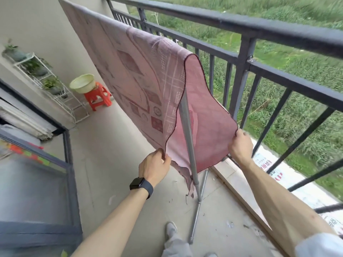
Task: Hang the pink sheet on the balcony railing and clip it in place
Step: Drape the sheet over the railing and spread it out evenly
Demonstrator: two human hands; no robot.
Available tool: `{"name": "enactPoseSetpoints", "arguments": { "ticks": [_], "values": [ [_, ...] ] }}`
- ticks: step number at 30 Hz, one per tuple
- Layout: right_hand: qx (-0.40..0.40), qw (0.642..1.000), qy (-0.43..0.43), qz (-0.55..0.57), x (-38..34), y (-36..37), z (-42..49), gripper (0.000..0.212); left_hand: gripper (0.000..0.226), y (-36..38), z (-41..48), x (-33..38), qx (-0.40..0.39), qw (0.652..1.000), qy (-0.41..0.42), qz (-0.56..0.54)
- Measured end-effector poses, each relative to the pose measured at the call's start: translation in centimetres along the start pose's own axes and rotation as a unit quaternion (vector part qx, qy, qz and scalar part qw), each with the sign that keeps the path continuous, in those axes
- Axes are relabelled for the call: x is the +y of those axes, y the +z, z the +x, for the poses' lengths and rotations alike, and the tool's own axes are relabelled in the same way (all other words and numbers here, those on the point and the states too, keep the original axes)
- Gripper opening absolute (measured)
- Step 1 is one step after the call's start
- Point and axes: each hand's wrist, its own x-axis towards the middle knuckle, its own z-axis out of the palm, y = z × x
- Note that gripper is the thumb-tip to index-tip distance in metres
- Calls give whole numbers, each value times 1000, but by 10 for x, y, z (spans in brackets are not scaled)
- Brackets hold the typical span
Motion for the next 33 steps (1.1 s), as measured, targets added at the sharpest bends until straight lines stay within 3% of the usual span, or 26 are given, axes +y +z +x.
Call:
{"name": "enactPoseSetpoints", "arguments": {
  "ticks": [3,6,8,10,12,14,19,23,29,33],
  "values": [
    [-59,997,-22,36,1,21,-11,5,21,8,-11,2,-1,1000,27,-14],
    [-119,989,41,73,15,40,-23,8,22,13,-13,7,8,999,32,-21],
    [-83,987,104,93,20,35,-20,16,22,10,-7,3,23,999,38,-1],
    [5,979,154,135,14,15,-4,25,22,2,1,-8,38,999,28,10],
    [108,957,168,209,4,-3,15,26,21,-6,9,-23,59,998,-6,7],
    [136,943,167,254,-9,-5,19,24,22,-13,12,-39,77,996,-33,15],
    [-22,983,72,169,-16,53,-41,25,22,-1,1,-36,34,999,-20,12],
    [-4,981,101,166,-4,40,-23,27,22,8,-4,-18,25,999,24,29],
    [-199,976,37,80,-11,5,-20,20,24,23,-22,7,8,993,108,36],
    [-243,968,11,57,0,25,-69,18,19,18,-22,5,57,983,144,102]
  ]
}}
